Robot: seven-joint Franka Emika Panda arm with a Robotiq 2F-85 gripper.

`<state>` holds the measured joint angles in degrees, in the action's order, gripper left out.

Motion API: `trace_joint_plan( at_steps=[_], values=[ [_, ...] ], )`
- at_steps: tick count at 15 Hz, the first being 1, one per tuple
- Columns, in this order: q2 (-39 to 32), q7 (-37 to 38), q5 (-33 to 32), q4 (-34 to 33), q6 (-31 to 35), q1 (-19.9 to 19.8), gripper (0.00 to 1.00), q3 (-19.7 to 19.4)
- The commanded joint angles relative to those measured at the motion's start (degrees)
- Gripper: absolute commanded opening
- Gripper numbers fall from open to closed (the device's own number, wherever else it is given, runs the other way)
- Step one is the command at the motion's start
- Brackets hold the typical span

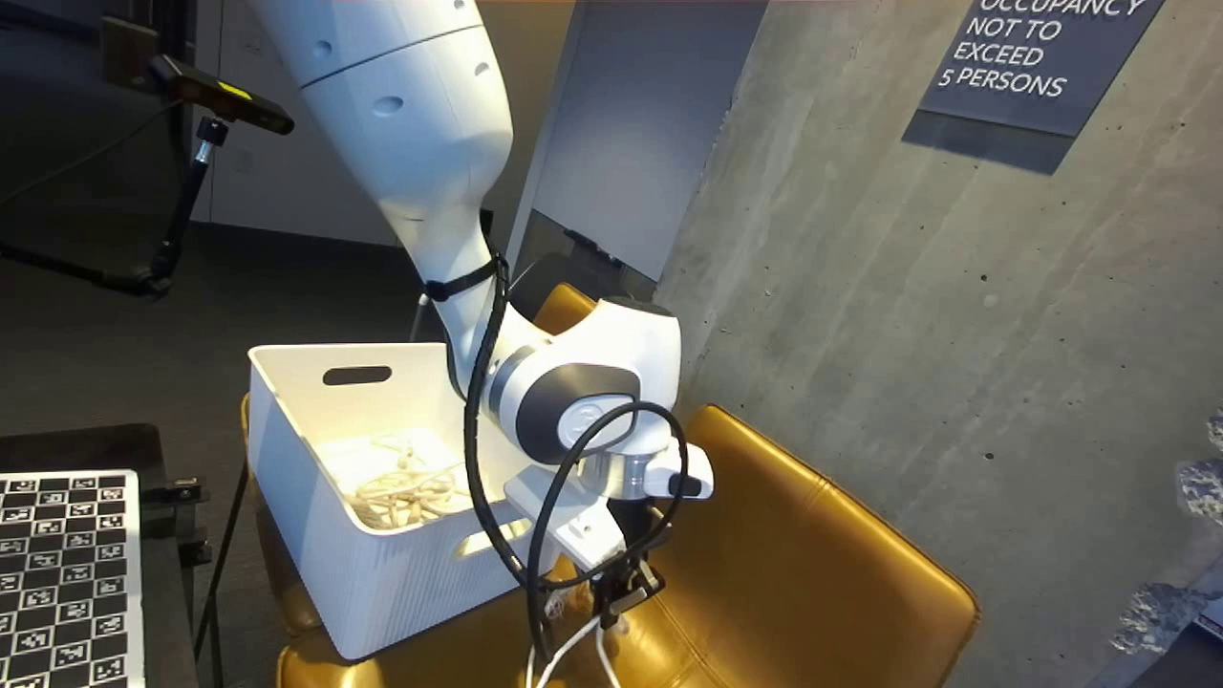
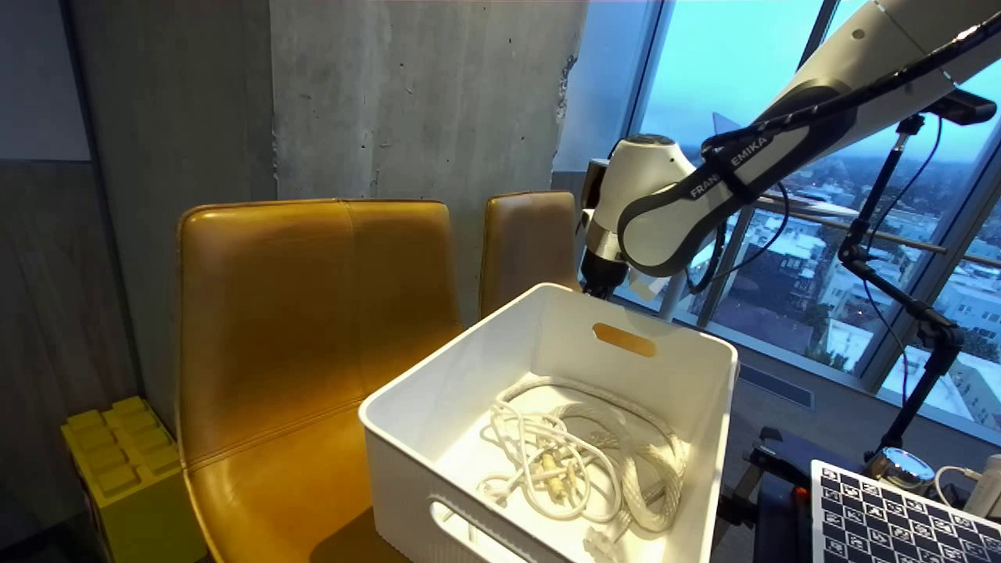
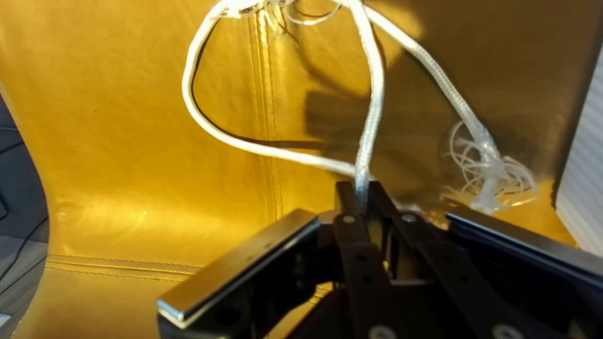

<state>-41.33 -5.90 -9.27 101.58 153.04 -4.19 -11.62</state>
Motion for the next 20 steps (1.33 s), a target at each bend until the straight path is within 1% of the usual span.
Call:
trace_joint_plan(
  at_steps=[1,2,3,6,7,8,11,14,16,17,20],
  values=[
    [1.8,0.4,-1.6,2.1,-0.9,-0.8,0.06,-0.3],
    [1.7,0.3,-1.5,2.1,-0.9,-1.1,0.02,-0.3],
    [1.6,0.2,-1.5,2.2,-0.9,-1.4,0.00,-0.3],
    [1.6,0.0,-1.2,2.0,-1.2,-2.3,0.00,-0.2],
    [1.4,-0.1,-1.3,2.1,-1.1,-2.6,0.17,-0.2],
    [1.2,-0.3,-1.1,2.2,-0.9,-3.0,0.27,0.0],
    [0.8,-0.8,-0.8,2.9,-0.4,-3.7,0.47,0.7],
    [-0.1,-0.8,-0.6,3.8,0.4,-3.8,0.69,1.2],
    [-1.2,-1.1,-0.4,3.5,0.5,-3.9,0.82,1.9],
    [-2.0,-1.0,-0.3,2.7,0.3,-3.9,0.91,2.0],
    [-4.2,-0.8,-0.3,0.8,0.2,-4.0,0.90,2.1]
  ],
)
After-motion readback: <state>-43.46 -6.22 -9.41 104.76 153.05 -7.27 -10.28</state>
